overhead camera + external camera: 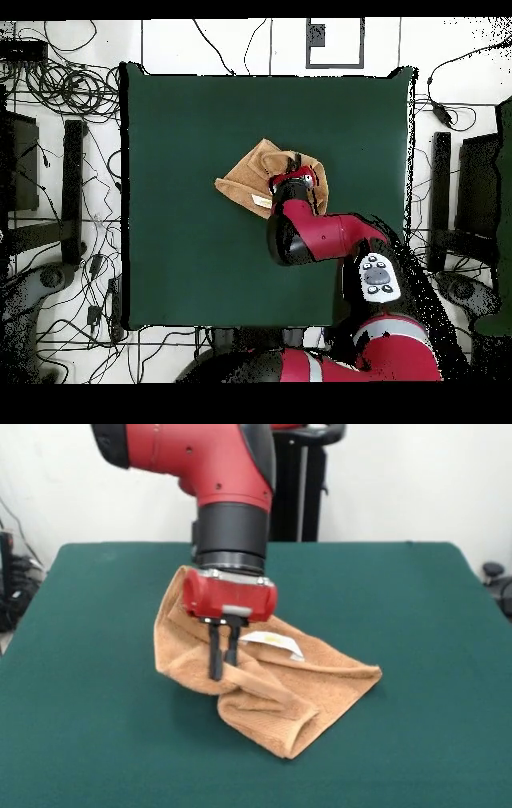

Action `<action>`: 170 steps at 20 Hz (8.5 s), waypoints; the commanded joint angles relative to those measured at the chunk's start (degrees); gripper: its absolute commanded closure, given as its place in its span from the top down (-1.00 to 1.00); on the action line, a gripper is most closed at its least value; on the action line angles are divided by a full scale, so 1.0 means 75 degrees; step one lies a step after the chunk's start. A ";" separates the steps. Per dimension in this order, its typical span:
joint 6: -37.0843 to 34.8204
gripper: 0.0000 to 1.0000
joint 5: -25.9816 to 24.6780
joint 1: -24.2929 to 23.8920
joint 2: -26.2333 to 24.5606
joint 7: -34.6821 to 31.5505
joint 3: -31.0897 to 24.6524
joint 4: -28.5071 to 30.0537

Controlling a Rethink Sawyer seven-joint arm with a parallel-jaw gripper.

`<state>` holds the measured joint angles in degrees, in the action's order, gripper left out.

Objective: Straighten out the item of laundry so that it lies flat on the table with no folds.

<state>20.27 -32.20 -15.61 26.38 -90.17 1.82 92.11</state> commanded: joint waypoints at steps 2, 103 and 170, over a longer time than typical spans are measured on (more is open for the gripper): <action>-0.0581 -1.00 -0.0230 0.0522 0.0159 -0.1222 -0.1290 0.0744; -0.7729 1.00 -0.0941 -0.4655 0.1400 0.3108 -0.5237 0.0342; -0.3198 1.00 0.0028 -0.1246 0.1234 -0.0883 -0.2221 0.0594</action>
<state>-8.90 -34.23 -28.35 40.49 -82.31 -18.10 96.26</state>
